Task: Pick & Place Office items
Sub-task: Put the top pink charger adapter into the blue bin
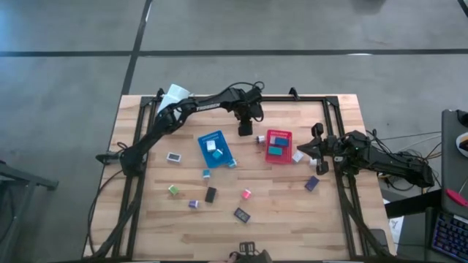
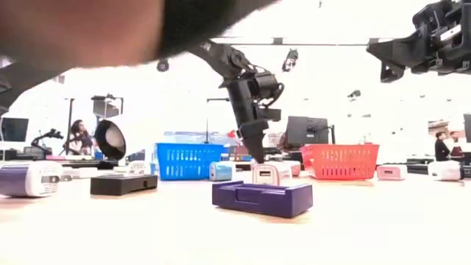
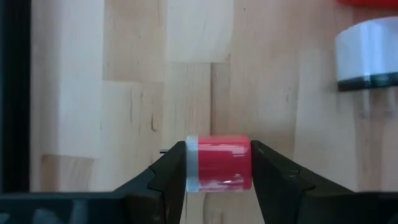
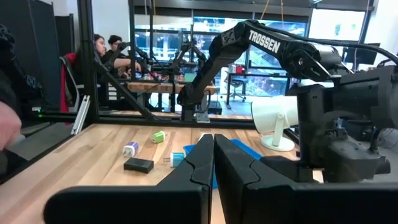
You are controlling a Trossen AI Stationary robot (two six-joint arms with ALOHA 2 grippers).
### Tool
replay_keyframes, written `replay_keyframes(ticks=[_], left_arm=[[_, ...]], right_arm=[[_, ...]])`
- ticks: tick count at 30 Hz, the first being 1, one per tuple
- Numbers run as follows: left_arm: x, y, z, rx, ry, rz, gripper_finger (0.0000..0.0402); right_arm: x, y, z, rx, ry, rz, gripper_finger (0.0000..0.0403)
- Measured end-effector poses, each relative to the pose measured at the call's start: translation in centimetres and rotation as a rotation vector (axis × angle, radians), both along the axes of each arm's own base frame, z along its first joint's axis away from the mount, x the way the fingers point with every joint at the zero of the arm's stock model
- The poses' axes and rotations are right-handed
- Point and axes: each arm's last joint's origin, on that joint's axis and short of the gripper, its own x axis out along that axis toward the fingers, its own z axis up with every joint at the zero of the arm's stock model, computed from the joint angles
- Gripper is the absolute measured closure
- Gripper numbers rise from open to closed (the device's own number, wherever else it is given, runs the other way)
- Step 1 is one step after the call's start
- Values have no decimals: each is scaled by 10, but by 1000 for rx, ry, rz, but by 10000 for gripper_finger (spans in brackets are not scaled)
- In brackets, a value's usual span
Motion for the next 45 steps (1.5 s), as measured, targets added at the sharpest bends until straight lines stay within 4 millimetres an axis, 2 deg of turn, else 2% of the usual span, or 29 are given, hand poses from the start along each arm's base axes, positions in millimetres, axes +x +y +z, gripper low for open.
replay_keyframes(ticks=[8, 13, 16, 22, 28, 31, 36, 40, 45], left_arm=[[-11, -12, 46, -76, -65, -41, 247], [-23, -27, 90, -186, -169, -103, 247], [-38, -39, 116, -238, -202, -117, 247], [-86, -68, 176, -239, -369, -182, 248], [-150, -96, 205, -160, -619, -161, 248], [-186, -112, 205, -137, -742, -140, 248], [-239, -136, 184, -109, -915, -120, 248], [-270, -149, 157, -94, -1052, -108, 248], [-297, -163, 123, -147, -1149, -133, 248]], right_arm=[[0, 0, 0, 3, 0, -1, 394], [0, 0, 0, 5, 0, -1, 394], [0, 0, 0, 8, 0, 0, 394], [0, 0, 0, 10, 0, 2, 394], [0, 0, 0, 12, 0, 2, 394], [0, 0, 0, 9, 0, 2, 394], [0, 0, 0, 8, -2, 0, 394], [0, 0, 1, 7, -6, -1, 394], [0, 0, 3, 4, -25, 0, 394]])
